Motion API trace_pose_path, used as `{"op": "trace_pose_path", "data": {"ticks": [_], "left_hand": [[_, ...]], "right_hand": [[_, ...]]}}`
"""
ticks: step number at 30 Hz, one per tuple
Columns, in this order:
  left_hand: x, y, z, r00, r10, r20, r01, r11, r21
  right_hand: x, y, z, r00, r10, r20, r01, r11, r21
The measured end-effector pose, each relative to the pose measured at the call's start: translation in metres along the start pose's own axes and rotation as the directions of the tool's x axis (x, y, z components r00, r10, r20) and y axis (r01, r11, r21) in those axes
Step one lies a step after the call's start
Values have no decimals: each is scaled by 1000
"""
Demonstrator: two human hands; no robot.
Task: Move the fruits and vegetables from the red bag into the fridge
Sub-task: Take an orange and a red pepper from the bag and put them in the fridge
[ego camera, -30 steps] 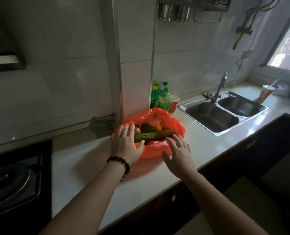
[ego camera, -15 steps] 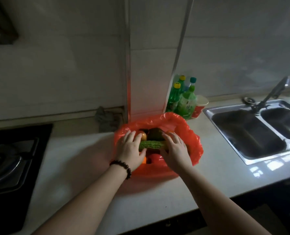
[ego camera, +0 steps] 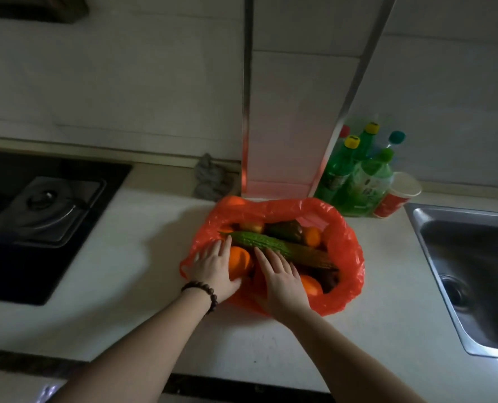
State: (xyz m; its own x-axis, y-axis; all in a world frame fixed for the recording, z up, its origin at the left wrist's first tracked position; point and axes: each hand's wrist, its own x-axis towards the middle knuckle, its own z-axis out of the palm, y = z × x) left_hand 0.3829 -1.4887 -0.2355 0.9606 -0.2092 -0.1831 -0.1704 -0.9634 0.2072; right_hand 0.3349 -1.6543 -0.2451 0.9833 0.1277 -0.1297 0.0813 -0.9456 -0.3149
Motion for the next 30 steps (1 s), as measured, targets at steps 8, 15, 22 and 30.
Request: {"op": "trace_pose_path", "data": {"ticks": [8,15,22,30], "left_hand": [[2,5,15,998,-43,-39,44,999,24],[-8,-3,17,993,-49,-111,33,989,-143],[-19,-3,-1,974,-88,-208,20,951,-309],[-27,-2,-60,913,-215,-346,20,872,-489]], "right_hand": [[0,-4,15,1000,13,-19,-14,998,-59],[-9,-6,8,999,46,4,-46,998,40],[-12,-9,-2,996,80,-29,-77,992,103],[6,-32,-65,962,44,-270,29,965,262]]}}
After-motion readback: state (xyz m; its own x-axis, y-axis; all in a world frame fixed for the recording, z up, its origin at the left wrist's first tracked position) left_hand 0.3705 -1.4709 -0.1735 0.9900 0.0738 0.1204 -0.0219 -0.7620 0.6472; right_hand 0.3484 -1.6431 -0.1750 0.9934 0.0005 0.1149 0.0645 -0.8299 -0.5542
